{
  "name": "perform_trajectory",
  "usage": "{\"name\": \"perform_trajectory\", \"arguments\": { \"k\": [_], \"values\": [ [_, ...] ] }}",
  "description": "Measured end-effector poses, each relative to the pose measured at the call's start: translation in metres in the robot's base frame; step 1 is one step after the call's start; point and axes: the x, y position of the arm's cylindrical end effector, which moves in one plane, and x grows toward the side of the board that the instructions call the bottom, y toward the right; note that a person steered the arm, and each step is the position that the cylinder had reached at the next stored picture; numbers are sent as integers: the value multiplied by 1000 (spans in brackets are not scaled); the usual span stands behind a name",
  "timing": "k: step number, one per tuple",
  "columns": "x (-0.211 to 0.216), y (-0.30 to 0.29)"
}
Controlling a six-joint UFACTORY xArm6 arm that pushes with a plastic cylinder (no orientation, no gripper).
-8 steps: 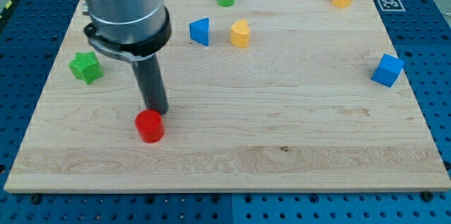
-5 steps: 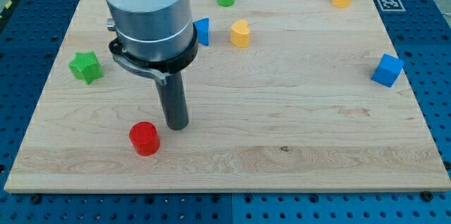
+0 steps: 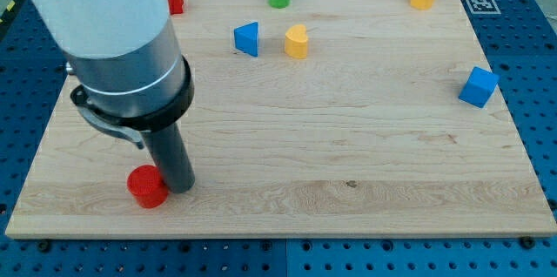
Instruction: Slide the red circle towards the bottom left side of the board
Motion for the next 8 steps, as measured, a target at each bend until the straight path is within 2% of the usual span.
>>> {"name": "perform_trajectory", "arguments": {
  "k": [3, 4, 5, 8],
  "values": [
    [-1, -49],
    [-11, -45],
    [-11, 5],
    [-11, 13]
  ]
}}
